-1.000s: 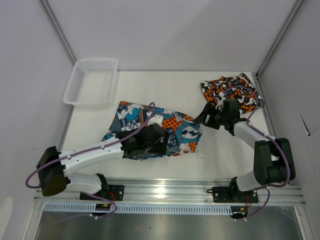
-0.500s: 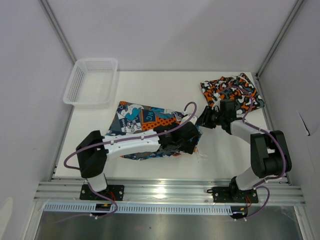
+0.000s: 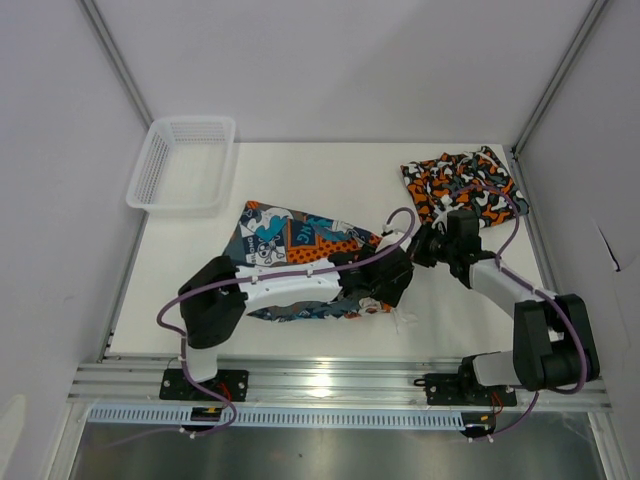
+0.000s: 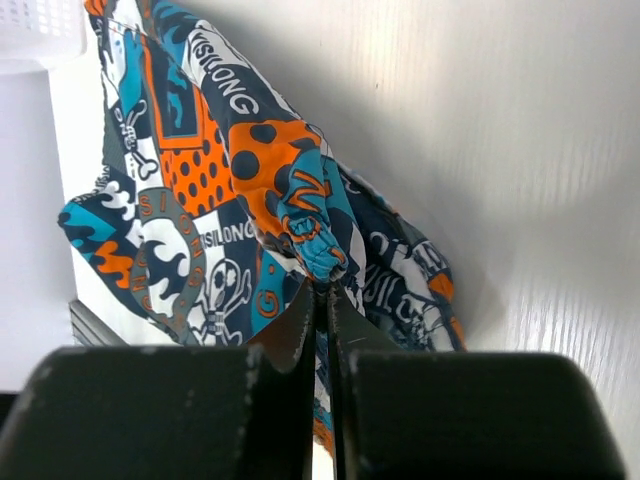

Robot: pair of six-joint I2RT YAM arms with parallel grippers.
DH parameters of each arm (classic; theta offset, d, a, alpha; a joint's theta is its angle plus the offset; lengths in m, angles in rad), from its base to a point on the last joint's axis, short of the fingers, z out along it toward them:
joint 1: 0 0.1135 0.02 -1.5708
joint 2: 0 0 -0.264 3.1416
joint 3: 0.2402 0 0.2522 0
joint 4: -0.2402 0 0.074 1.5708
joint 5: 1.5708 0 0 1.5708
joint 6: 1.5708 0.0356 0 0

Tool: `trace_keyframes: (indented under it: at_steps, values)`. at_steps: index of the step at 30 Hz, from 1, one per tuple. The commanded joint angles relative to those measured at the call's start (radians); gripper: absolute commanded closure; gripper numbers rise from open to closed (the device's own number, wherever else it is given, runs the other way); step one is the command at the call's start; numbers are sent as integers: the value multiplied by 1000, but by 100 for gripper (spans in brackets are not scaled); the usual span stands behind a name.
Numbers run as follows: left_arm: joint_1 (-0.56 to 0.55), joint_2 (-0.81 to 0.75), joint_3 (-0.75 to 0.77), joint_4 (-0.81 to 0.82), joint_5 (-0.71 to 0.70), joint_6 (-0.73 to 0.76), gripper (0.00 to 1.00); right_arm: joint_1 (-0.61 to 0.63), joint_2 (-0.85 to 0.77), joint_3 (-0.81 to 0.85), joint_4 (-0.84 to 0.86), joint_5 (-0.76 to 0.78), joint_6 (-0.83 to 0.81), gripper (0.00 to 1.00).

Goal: Fold and stack the shorts

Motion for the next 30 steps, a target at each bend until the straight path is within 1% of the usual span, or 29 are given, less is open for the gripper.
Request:
trace_keyframes:
  at_steps: [1,5,7,16,22,24,27,28,30]
  values:
    - [-10,23,37,54,9,30,21,13,-89,-30,0,79,74,100]
    - [-10,60,54,56,-7,18,21,32,-113,-19,-83,124,88,100]
    - [-10,76,60,54,-13,15,21,36,-107,-22,-92,131,95,100]
    - [-11,178,161,-18,-128,-15,21,53,-110,-56,-70,108,158,100]
    - [-11,224,187,-39,-166,-10,21,58,-104,-59,-71,90,172,100]
    - [-11,232,190,-53,-177,-8,23,56,-104,-63,-71,85,175,100]
    - [-10,241,178,-53,-189,-5,33,56,-101,-65,-69,76,180,100]
    - [-11,240,170,-53,-195,-5,43,56,-101,-65,-69,75,181,100]
    - [-11,241,157,-51,-214,-11,54,55,-98,-62,-69,75,183,100]
